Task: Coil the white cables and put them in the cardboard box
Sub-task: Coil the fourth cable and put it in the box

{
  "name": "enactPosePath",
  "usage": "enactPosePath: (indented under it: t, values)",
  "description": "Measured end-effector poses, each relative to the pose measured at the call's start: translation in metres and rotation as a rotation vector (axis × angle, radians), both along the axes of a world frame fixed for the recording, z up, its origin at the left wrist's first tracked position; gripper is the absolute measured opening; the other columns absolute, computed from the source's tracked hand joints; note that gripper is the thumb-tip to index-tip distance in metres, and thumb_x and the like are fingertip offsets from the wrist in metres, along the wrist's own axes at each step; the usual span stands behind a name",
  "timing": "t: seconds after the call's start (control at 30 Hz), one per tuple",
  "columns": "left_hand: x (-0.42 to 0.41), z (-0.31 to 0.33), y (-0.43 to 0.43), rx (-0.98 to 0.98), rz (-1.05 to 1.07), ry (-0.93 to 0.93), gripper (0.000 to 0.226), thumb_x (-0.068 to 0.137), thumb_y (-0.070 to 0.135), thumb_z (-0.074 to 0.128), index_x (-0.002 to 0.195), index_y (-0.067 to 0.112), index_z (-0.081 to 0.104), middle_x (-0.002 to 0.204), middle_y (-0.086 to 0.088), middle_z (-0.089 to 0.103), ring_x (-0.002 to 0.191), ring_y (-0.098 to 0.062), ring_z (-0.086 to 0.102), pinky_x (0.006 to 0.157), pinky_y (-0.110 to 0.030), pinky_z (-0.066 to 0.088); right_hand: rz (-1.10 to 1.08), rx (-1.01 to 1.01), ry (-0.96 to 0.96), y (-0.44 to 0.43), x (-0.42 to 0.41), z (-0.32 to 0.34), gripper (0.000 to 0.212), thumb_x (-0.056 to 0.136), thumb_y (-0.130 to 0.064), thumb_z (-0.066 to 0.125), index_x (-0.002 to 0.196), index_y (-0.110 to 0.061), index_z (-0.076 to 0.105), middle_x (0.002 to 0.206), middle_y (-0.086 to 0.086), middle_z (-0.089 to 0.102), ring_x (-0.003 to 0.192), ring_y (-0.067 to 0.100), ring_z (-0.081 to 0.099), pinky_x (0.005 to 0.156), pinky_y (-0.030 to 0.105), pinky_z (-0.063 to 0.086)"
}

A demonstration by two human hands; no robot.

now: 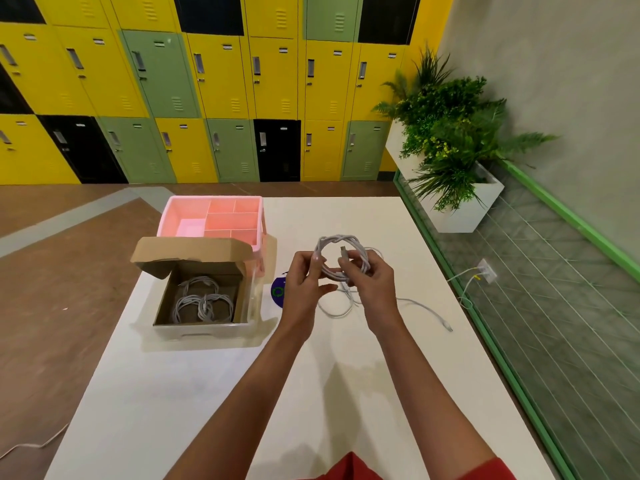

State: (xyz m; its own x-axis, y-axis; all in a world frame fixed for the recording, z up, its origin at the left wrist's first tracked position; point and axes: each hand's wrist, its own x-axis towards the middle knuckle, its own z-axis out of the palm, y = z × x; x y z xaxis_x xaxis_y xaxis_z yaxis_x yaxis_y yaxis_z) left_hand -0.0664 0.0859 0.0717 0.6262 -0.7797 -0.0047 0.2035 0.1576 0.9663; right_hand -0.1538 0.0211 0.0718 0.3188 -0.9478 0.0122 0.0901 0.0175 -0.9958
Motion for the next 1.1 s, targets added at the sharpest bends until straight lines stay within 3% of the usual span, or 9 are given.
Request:
enactPosePath:
  t: [0.07,0.17,0.33,0.53,0.63,0.77,0.87,1.1]
  values:
    - [0.001,-0.001,-0.001,0.001,0.011,-0.021,0.017,0.101,0.022,0.045,0.094,0.008,0.051,0.083,-0.007,0.06,0.074,-0.01,0.063,0.061,-0.02,0.053,-0.016,0.026,-0.026,0.002,0.003,-0.001,0.008,0.086,-0.014,0.07,0.089,-0.009,0.064,0.076,0.009,0.059,0.075,0.021,0.063,0.063,0.022,0.05]
    - [0.004,0.0,-0.003,0.013,0.046,-0.096,0.016,0.101,0.022,0.044,0.09,0.012,0.051,0.084,-0.008,0.059,0.076,-0.014,0.062,0.062,-0.023,0.053,0.015,0.067,-0.087,0.006,0.004,-0.003,0.01,0.085,-0.017,0.072,0.09,-0.011,0.067,0.077,0.009,0.062,0.079,0.025,0.066,0.073,0.035,0.051]
    - [0.011,0.001,0.0,0.035,0.023,-0.131,0.016,0.101,0.022,0.045,0.09,0.013,0.052,0.085,-0.009,0.06,0.078,-0.021,0.063,0.069,-0.035,0.055,0.156,0.066,-0.065,0.009,-0.001,-0.002,0.018,0.084,-0.017,0.072,0.1,-0.008,0.072,0.094,0.017,0.073,0.094,0.033,0.069,0.088,0.045,0.053]
    - [0.017,0.004,0.001,0.075,-0.1,-0.079,0.015,0.098,0.027,0.051,0.094,0.015,0.06,0.091,-0.007,0.069,0.085,-0.023,0.068,0.08,-0.049,0.055,0.246,0.044,0.024,0.002,-0.006,-0.001,0.023,0.087,-0.019,0.068,0.106,-0.007,0.073,0.098,0.01,0.075,0.098,0.024,0.07,0.09,0.037,0.054]
    - [0.015,0.001,0.0,0.091,-0.095,-0.077,0.016,0.098,0.028,0.05,0.097,0.016,0.061,0.096,-0.012,0.068,0.085,-0.021,0.067,0.082,-0.046,0.054,0.221,0.071,0.025,0.001,-0.003,-0.002,0.02,0.088,-0.018,0.067,0.103,-0.006,0.073,0.094,0.007,0.075,0.09,0.017,0.071,0.079,0.026,0.054]
    - [0.012,-0.004,-0.002,0.098,-0.118,-0.063,0.026,0.097,0.033,0.051,0.109,0.011,0.06,0.104,-0.013,0.068,0.091,-0.022,0.068,0.077,-0.031,0.055,0.117,0.136,0.008,0.0,-0.001,-0.004,0.018,0.087,-0.02,0.068,0.098,-0.006,0.072,0.087,0.008,0.073,0.08,0.012,0.07,0.067,0.02,0.052]
    - [0.011,-0.008,-0.003,0.094,-0.107,-0.039,0.029,0.097,0.031,0.052,0.111,0.007,0.059,0.103,-0.01,0.068,0.091,-0.02,0.068,0.071,-0.023,0.055,0.123,0.148,-0.011,-0.001,-0.002,-0.005,0.017,0.086,-0.018,0.069,0.098,-0.006,0.072,0.09,0.01,0.074,0.085,0.016,0.071,0.072,0.022,0.053]
    - [0.013,-0.011,-0.007,0.138,-0.09,0.077,0.037,0.093,0.032,0.058,0.105,-0.003,0.059,0.092,-0.012,0.069,0.079,-0.015,0.067,0.071,-0.026,0.055,0.101,0.182,-0.046,0.005,-0.001,-0.01,0.017,0.081,-0.014,0.074,0.096,-0.007,0.072,0.092,0.011,0.075,0.087,0.02,0.071,0.079,0.028,0.055]
